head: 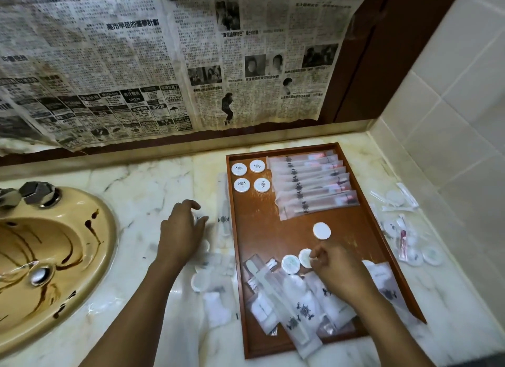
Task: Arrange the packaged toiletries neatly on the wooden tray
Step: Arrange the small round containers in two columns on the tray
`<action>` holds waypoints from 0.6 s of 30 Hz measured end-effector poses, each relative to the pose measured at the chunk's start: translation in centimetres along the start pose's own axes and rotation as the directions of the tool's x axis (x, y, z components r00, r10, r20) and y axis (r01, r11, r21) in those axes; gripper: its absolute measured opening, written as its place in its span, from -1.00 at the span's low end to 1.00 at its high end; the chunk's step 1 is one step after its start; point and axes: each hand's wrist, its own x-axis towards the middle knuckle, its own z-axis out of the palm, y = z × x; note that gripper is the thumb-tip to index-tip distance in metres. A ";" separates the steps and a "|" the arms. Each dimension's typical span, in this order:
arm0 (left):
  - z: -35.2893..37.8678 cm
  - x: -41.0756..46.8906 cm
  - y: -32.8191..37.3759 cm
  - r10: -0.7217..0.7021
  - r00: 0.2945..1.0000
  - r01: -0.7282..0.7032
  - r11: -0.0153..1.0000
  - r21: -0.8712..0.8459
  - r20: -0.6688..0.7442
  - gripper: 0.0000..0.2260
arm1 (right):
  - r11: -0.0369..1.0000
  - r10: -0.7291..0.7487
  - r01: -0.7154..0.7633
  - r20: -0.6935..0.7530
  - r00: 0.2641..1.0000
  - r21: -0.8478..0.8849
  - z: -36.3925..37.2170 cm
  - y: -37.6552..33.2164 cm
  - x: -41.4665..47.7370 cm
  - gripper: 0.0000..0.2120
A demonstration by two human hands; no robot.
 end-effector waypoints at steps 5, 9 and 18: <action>1.8 -4.3 3.8 0.228 0.952 -0.204 0.970 -0.131 0.205 -0.94 | 0.955 -0.012 0.074 0.211 0.977 -0.286 1.2 0.7 -3.2 -0.35; 3.9 -6.9 6.5 0.315 0.870 -0.292 0.949 -0.118 0.379 -0.79 | 0.923 -0.115 0.111 0.012 0.993 -0.367 2.8 1.8 -3.5 -0.30; 6.1 -7.8 8.9 0.258 0.849 -0.382 0.903 0.198 0.460 -0.68 | 0.986 -0.150 0.113 -0.358 0.922 -0.121 -2.1 6.9 -1.3 -0.50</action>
